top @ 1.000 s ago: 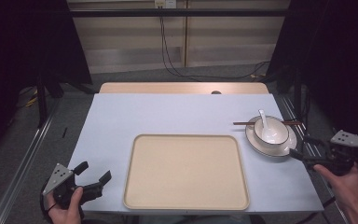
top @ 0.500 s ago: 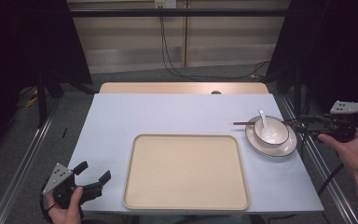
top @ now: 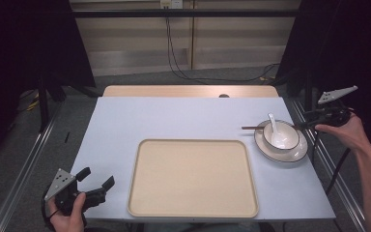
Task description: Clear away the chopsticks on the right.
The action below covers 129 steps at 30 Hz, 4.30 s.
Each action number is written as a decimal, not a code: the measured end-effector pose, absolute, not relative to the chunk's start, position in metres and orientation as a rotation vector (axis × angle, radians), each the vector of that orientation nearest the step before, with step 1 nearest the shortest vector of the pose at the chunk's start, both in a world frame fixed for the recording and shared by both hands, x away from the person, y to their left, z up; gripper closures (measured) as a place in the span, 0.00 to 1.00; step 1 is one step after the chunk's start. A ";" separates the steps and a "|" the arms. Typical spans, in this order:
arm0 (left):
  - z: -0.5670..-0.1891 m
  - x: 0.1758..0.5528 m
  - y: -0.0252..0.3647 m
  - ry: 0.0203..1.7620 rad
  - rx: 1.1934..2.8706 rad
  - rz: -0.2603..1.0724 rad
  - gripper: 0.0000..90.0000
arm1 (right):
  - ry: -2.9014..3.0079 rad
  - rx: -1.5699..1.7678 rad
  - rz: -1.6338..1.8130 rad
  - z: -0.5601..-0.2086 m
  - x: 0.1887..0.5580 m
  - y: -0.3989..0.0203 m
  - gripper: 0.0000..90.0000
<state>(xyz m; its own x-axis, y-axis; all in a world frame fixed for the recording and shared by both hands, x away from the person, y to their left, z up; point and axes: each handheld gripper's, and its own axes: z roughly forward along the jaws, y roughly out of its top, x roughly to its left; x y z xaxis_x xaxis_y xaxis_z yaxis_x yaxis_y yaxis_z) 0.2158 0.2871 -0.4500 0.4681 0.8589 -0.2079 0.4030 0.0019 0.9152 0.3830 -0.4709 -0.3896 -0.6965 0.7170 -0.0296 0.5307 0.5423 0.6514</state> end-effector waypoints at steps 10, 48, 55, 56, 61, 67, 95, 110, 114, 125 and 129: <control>-0.450 0.216 0.286 1.128 1.595 0.508 0.03 | 2.646 0.939 0.747 -0.406 0.421 -0.461 0.73; -0.451 0.214 0.287 1.134 1.592 0.512 0.03 | 2.798 0.824 0.633 -0.428 0.443 -0.438 0.91; -0.451 0.215 0.288 1.135 1.590 0.508 0.03 | 2.803 0.794 0.626 -0.431 0.444 -0.437 0.91; -0.451 0.215 0.288 1.135 1.589 0.508 0.03 | 2.809 0.782 0.615 -0.431 0.445 -0.436 0.91; -0.451 0.214 0.289 1.134 1.587 0.504 0.03 | 2.808 0.764 0.607 -0.433 0.446 -0.435 0.91; -0.451 0.214 0.289 1.135 1.585 0.507 0.03 | 2.806 0.742 0.616 -0.434 0.447 -0.434 0.95; -0.451 0.217 0.287 1.113 1.600 0.495 0.03 | 2.622 0.996 0.711 -0.393 0.410 -0.455 0.95; -0.452 0.222 0.285 1.096 1.608 0.464 0.03 | 2.424 1.241 0.894 -0.381 0.357 -0.445 0.95; -0.453 0.225 0.284 1.091 1.616 0.458 0.03 | 2.393 1.274 0.967 -0.379 0.343 -0.442 0.95; -0.452 0.226 0.283 1.078 1.619 0.459 0.03 | 2.317 1.358 0.979 -0.377 0.297 -0.417 0.95; -0.451 0.225 0.282 1.084 1.619 0.469 0.03 | 2.300 1.390 0.999 -0.376 0.283 -0.403 0.95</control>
